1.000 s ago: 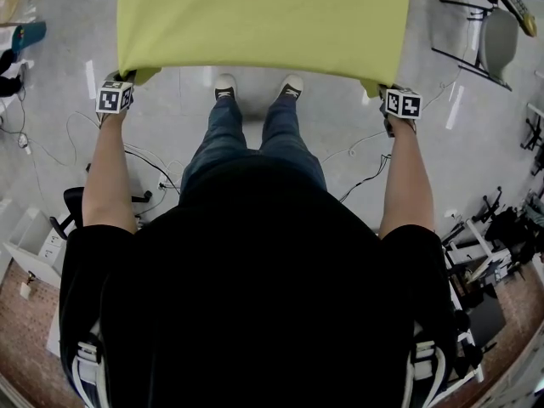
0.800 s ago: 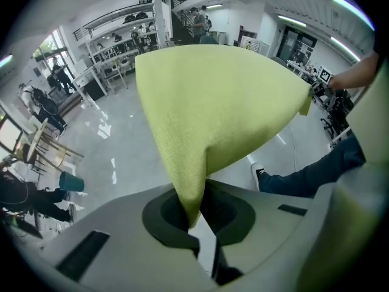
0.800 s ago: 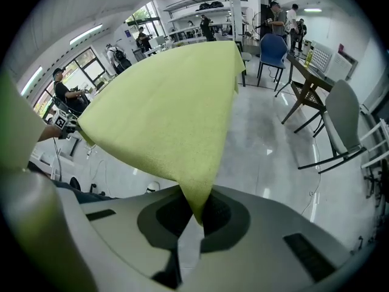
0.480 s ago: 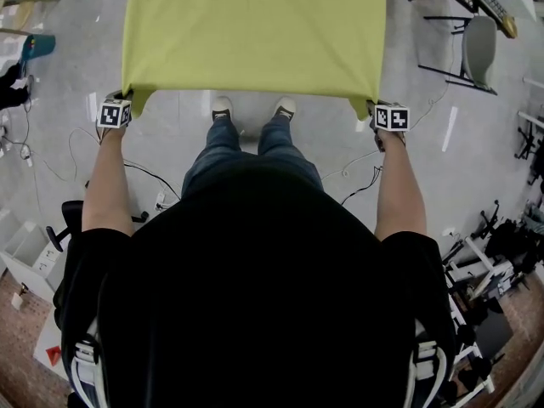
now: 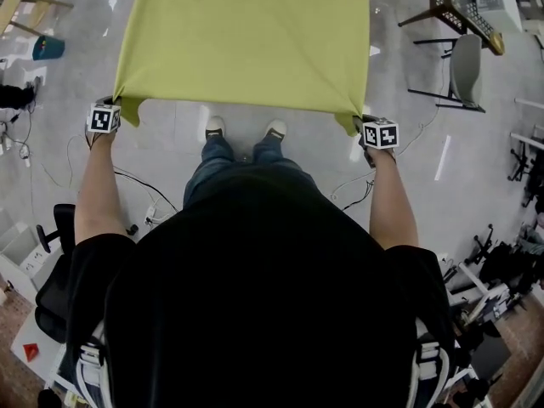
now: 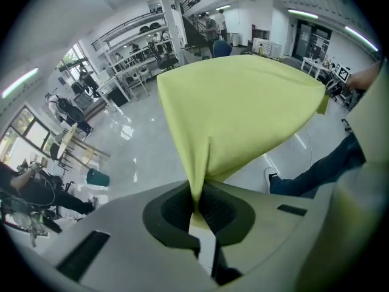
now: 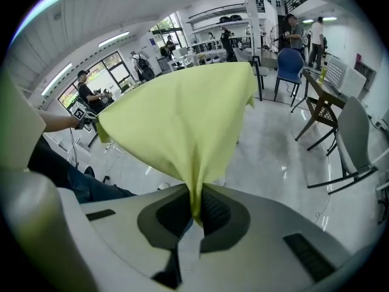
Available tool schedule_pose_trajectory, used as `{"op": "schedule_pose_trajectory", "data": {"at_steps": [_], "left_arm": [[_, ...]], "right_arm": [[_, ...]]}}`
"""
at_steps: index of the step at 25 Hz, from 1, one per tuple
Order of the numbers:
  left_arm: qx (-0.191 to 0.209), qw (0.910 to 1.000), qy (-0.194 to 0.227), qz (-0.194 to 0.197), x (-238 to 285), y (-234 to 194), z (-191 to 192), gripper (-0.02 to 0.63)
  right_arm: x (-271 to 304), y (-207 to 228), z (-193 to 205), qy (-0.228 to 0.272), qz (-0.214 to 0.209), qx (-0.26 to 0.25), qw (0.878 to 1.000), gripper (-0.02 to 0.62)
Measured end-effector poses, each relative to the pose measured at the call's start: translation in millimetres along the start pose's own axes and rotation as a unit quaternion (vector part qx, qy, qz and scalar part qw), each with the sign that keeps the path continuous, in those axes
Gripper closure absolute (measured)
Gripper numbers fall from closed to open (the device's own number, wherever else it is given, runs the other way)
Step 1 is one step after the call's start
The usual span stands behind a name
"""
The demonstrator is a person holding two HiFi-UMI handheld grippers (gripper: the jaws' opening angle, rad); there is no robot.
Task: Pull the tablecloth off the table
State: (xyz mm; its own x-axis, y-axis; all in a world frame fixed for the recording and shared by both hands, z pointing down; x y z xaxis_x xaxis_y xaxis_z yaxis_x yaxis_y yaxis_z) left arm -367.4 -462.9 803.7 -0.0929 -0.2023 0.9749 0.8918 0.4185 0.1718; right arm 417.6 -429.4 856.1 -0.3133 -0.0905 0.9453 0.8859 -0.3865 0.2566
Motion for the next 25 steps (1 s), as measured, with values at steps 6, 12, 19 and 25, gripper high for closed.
{"op": "schedule_pose_trajectory", "data": {"at_steps": [6,12,19,25], "left_arm": [[-0.011,0.9994,0.026,-0.022,-29.4,-10.2,9.6,0.581],[0.003,0.9986,0.053,-0.005,-43.4,-14.8,31.9,0.581],[0.041,0.9961,0.078,-0.001,-62.3,-23.0,49.8,0.581],[0.039,0.9943,0.099,-0.005,-88.6,-28.4,67.5,0.581]], "right_arm": [[-20.0,-17.2,4.3,0.031,0.005,0.004,0.999,0.571],[-46.9,-43.0,13.8,0.055,0.041,0.025,0.997,0.571],[-66.9,-77.4,31.2,0.091,0.065,0.053,0.992,0.571],[-85.8,-103.6,52.4,0.107,0.079,0.064,0.989,0.571]]}}
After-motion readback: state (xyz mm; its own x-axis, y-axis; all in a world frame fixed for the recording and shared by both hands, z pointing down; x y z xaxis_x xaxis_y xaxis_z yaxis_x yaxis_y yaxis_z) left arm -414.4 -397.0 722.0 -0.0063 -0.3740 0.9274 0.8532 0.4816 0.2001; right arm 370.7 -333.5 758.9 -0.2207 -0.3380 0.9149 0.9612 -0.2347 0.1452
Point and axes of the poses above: the fingertips, and each gripper's own axes: x forward along the fingers, y to its right, z out of its underside, the point moved 2 cm from there along -x, backward along the fingers, and after that the axes turned 10 degrees about -y, right-handed, at the moved point
